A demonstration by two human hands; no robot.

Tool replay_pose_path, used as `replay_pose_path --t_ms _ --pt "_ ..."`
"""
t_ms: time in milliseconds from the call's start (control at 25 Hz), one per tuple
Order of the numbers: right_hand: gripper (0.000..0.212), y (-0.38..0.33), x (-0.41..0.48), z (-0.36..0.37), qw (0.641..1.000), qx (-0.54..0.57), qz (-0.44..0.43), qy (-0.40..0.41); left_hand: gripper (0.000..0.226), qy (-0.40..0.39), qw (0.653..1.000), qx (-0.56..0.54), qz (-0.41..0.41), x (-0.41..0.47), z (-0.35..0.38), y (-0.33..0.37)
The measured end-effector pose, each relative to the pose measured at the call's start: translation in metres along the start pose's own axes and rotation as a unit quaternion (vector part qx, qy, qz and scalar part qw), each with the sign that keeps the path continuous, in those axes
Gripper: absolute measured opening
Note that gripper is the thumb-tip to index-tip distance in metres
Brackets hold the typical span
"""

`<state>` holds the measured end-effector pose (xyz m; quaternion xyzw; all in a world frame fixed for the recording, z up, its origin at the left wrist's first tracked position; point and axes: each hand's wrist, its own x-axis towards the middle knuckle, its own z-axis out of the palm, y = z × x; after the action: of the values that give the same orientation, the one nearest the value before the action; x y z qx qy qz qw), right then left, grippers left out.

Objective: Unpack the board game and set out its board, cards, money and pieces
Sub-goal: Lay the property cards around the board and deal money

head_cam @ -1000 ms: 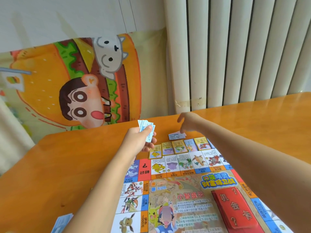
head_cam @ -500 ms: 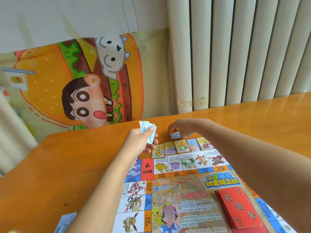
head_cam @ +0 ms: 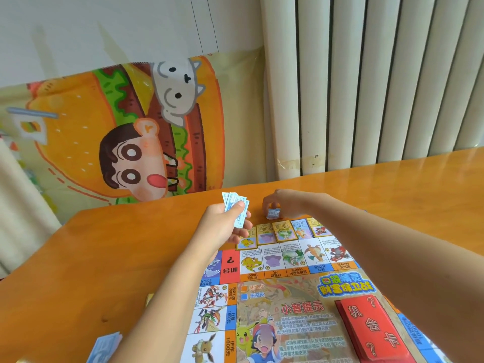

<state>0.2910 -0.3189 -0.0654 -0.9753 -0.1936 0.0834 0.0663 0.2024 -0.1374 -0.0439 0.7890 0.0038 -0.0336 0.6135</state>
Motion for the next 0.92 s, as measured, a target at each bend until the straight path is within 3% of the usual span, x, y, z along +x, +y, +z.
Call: replay_pose_path --t_ms 200,400,520,640,840,920 --pt "0.055 -0.006 -0.004 -0.002 0.999 0.035 0.021 0.011 0.031 -0.010 1.000 -0.002 0.008 -0.003 0.001 0.003" --pt "0.060 -0.008 -0.021 -0.019 0.977 0.174 0.069 0.104 0.029 -0.038 0.999 -0.001 0.016 -0.008 0.003 0.011" --pt "0.052 -0.014 -0.047 -0.039 0.974 0.211 0.057 0.062 0.031 -0.047 0.999 -0.010 0.010 -0.021 0.012 0.027" --pt "0.044 -0.014 -0.094 -0.066 0.985 0.163 0.054 0.011 0.035 -0.095 0.995 -0.001 0.011 -0.048 0.023 0.050" --pt "0.030 0.008 -0.209 -0.100 0.967 0.229 0.107 -0.009 0.035 -0.180 0.981 0.066 0.028 -0.108 0.054 0.077" --pt "0.031 0.009 -0.256 -0.102 0.965 0.235 0.113 0.023 0.027 -0.214 0.974 0.067 0.029 -0.133 0.073 0.079"
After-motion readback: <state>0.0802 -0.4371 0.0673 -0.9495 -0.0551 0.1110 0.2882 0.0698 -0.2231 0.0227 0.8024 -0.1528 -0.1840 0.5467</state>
